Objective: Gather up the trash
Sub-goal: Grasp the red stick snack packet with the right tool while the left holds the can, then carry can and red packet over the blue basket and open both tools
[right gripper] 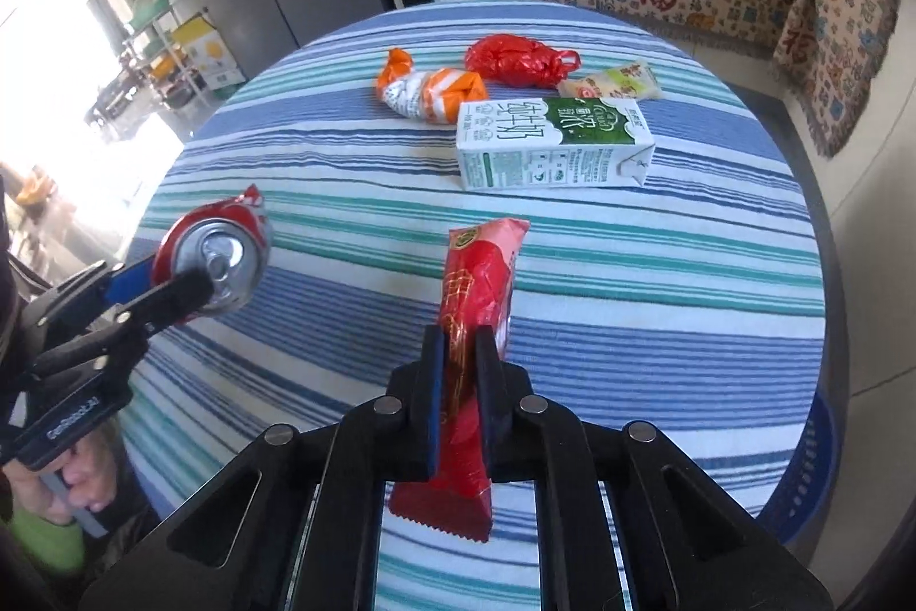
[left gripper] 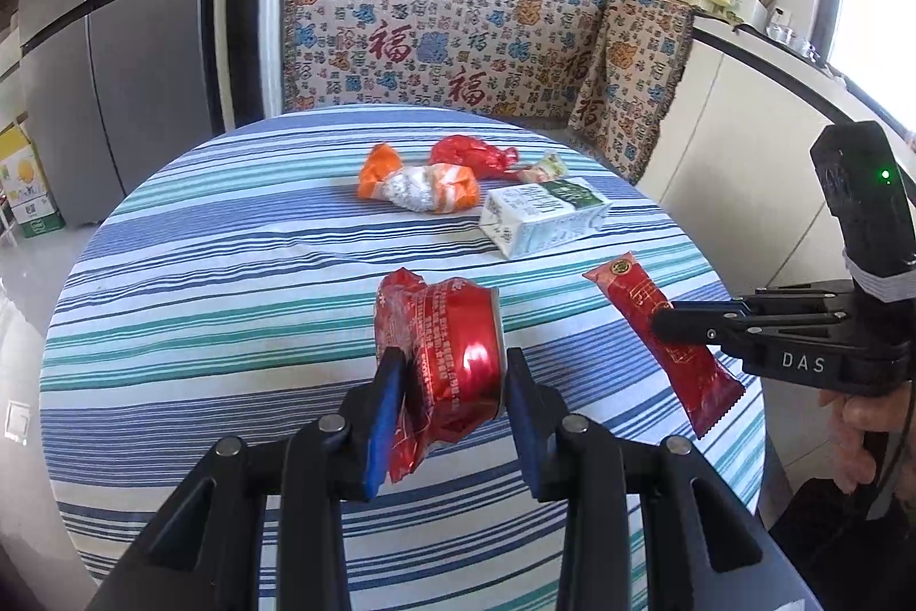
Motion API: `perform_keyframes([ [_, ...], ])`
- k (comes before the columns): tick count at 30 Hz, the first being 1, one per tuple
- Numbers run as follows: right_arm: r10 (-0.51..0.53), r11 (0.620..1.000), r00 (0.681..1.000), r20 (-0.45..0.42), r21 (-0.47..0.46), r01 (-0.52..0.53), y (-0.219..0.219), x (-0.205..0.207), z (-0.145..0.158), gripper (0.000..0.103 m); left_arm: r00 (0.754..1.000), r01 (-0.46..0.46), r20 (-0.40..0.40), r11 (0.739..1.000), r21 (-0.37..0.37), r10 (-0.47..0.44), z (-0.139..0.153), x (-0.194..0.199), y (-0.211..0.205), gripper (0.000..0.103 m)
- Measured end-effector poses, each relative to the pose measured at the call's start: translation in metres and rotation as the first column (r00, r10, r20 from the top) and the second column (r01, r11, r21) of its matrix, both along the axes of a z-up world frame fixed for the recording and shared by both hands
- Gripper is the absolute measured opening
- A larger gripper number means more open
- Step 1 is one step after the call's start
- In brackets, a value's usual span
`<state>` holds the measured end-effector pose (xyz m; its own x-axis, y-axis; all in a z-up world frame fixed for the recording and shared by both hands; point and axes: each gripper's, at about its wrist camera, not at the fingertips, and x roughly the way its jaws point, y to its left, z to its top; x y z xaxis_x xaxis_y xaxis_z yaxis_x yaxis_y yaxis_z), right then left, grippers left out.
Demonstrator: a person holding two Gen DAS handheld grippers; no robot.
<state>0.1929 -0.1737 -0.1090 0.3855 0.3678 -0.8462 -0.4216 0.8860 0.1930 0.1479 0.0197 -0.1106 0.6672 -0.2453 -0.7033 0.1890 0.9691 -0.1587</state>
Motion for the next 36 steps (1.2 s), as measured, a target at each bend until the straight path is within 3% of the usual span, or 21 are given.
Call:
perform_keyframes([
  [22,-0.168,0.978,0.986,0.015,0.126,0.165,-0.086,-0.025,0.003,0.008,0.986,0.166,-0.023,0.986,0.016,-0.166,0.005,0.002,-0.098,0.035],
  [36,-0.300,0.945,0.954,0.027,0.142,0.293,-0.165,-0.035,0.009,0.008,0.951,0.308,-0.031,0.951,-0.005,-0.308,0.010,0.010,-0.175,0.035],
])
